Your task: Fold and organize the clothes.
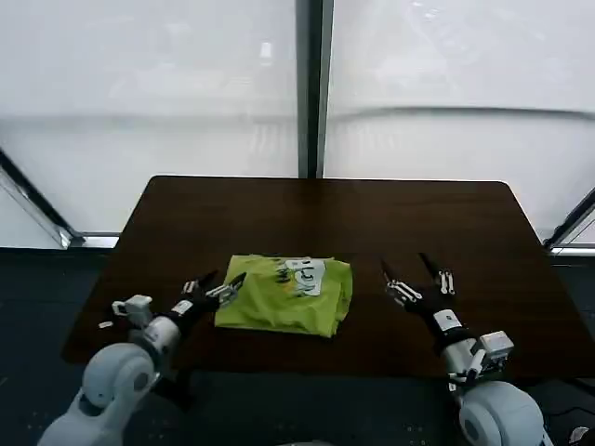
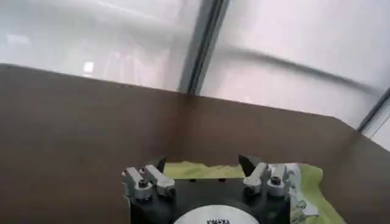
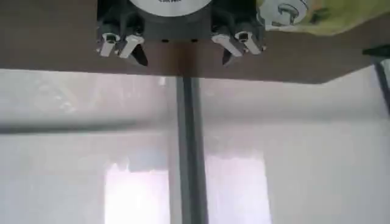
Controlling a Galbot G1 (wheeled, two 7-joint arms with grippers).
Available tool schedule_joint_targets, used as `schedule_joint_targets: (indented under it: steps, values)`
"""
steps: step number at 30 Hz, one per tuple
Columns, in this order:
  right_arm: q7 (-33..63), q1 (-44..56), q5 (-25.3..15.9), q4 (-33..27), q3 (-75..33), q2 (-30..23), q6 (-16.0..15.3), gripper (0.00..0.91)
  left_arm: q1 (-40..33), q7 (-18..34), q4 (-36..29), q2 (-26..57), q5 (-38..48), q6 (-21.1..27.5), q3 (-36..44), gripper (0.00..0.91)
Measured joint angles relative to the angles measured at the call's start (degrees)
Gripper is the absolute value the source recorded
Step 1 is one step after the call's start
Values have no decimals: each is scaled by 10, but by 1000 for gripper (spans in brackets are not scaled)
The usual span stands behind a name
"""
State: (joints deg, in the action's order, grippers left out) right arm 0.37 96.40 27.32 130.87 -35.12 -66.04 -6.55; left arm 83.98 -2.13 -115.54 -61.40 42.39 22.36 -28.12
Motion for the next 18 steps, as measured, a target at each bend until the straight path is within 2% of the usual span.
schedule_joint_targets:
  steps: [7, 18]
  values:
    - [2, -1, 1, 6, -4, -1, -2, 878, 10, 5, 25, -20, -5, -38, 5, 878]
    - [3, -1, 1, 10, -3, -5, -3, 878, 28, 32, 22, -56, -1, -70, -1, 878]
